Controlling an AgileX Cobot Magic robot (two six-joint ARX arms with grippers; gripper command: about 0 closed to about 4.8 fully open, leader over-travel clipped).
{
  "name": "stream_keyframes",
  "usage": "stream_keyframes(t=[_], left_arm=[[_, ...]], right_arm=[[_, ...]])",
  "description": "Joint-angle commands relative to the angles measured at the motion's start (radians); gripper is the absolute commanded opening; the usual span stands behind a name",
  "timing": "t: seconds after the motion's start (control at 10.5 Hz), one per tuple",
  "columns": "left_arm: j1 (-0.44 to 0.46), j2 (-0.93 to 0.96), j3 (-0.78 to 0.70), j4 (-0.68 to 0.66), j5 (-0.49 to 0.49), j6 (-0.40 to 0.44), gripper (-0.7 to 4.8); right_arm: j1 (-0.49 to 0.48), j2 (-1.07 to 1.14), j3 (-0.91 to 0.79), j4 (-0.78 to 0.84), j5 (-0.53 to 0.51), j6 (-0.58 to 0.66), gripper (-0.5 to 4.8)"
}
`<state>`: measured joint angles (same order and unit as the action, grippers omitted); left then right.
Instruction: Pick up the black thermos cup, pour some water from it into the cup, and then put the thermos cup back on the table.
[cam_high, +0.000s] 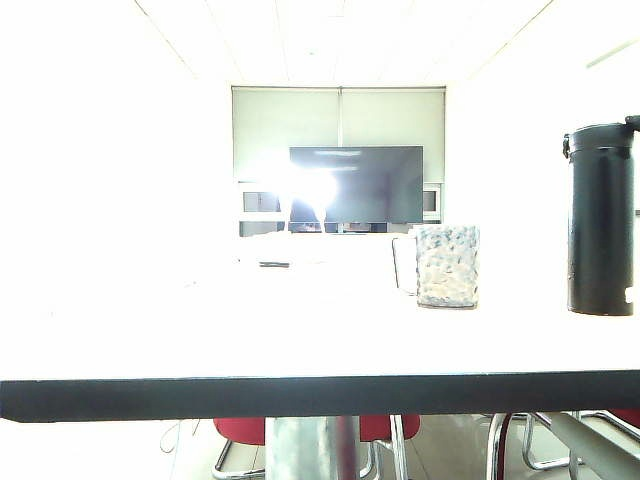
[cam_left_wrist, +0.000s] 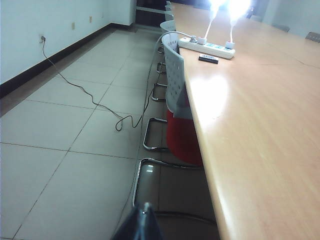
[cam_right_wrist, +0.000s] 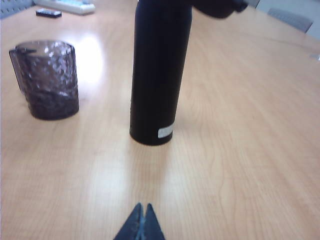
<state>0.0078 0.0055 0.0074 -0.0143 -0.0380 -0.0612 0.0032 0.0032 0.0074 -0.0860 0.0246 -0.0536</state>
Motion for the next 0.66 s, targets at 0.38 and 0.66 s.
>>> stream_keyframes(t=[0.38,0.66], left_arm=[[-0.001,0.001,0.029,-0.005,-0.015,0.001,-0.05],[-0.001,0.063,0.139,0.008,-0.038,0.001,-0.06]], right_arm=[[0.0,0.0,0.064,0.07,0.004,0.055,-0.05],[-0.001,0.031,0.207,0.024,0.074,0.053,-0.05]])
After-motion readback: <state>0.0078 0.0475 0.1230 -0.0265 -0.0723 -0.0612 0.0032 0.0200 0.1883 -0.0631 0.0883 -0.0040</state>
